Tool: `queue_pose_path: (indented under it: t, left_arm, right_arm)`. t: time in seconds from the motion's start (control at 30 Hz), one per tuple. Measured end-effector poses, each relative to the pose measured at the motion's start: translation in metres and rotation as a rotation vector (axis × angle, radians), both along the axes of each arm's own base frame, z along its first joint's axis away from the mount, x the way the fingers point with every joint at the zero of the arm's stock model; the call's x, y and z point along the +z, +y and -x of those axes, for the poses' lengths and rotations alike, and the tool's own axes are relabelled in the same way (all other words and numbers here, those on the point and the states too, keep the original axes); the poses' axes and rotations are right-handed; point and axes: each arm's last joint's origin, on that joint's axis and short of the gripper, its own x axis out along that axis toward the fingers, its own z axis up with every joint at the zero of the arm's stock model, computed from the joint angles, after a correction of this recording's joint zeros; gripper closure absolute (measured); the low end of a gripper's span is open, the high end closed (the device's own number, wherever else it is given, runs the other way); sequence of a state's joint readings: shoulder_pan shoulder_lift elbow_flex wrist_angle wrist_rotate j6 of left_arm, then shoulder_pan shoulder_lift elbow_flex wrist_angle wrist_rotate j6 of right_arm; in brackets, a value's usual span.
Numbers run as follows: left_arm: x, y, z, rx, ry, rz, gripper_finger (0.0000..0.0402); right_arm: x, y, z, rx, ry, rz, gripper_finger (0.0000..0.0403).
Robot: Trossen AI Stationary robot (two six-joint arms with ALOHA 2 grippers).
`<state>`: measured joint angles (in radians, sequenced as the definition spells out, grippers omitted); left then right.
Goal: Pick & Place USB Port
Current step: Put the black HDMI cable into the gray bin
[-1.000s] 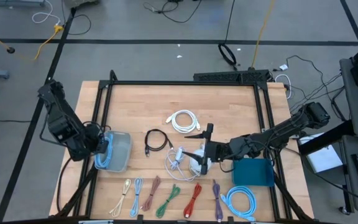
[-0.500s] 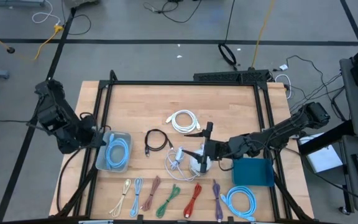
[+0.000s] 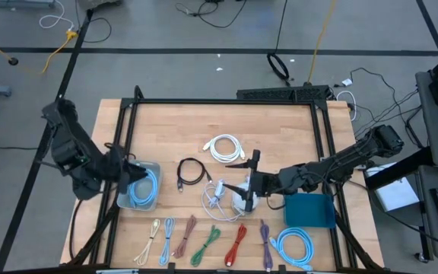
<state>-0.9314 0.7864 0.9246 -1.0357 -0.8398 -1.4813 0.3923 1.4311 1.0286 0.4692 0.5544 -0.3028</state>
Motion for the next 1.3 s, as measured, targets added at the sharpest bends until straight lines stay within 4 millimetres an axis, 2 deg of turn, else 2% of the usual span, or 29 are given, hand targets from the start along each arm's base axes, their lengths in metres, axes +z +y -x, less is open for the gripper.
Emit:
queue_pose_path:
  t: [0.17, 0.23, 0.3, 0.37, 0.47, 0.6, 0.73, 0.83, 1.03, 1.13, 1.3]
  left_arm:
    - [0.001, -0.033, -0.044, -0.179, -0.088, -0.285, 0.0259]
    - [-0.006, -0.042, -0.062, -0.216, -0.064, -0.398, 0.0259]
    - [-0.018, -0.042, -0.080, -0.171, -0.006, -0.490, 0.0259]
    - [-0.034, -0.034, -0.099, -0.096, 0.093, -0.569, 0.0259]
    - [-0.057, -0.011, -0.127, -0.004, 0.255, -0.614, 0.0259]
    - [-0.080, 0.026, -0.157, -0.014, 0.445, -0.627, 0.0259]
    - [-0.096, 0.061, -0.171, -0.040, 0.588, -0.623, 0.0259]
    - [-0.103, 0.077, -0.179, -0.082, 0.619, -0.602, 0.0259]
    - [-0.108, 0.088, -0.193, -0.212, 0.587, -0.667, 0.0259]
    - [-0.108, 0.089, -0.193, -0.319, 0.584, -0.664, 0.0259]
    - [-0.114, 0.093, -0.182, -0.378, 0.719, -0.654, 0.0259]
  right_arm:
    - [0.000, 0.000, 0.001, 0.000, 0.008, -0.024, 0.0149]
    - [0.003, -0.001, 0.004, 0.002, 0.005, -0.047, 0.0149]
    - [0.007, -0.002, 0.008, -0.003, -0.001, -0.071, 0.0149]
    - [0.011, -0.002, 0.012, -0.018, -0.009, -0.094, 0.0149]
    - [0.014, 0.001, 0.017, -0.050, -0.020, -0.101, 0.0149]
    - [0.014, 0.006, 0.021, -0.078, -0.010, -0.089, 0.0149]
    - [0.011, 0.009, 0.023, -0.110, 0.022, -0.066, 0.0149]
    - [0.008, 0.010, 0.025, -0.138, 0.048, -0.046, 0.0149]
    - [0.004, 0.010, 0.027, -0.207, 0.082, -0.013, 0.0149]
    - [0.003, 0.010, 0.028, -0.229, 0.091, -0.005, 0.0149]
    - [0.002, 0.009, 0.028, -0.230, 0.094, -0.004, 0.0149]
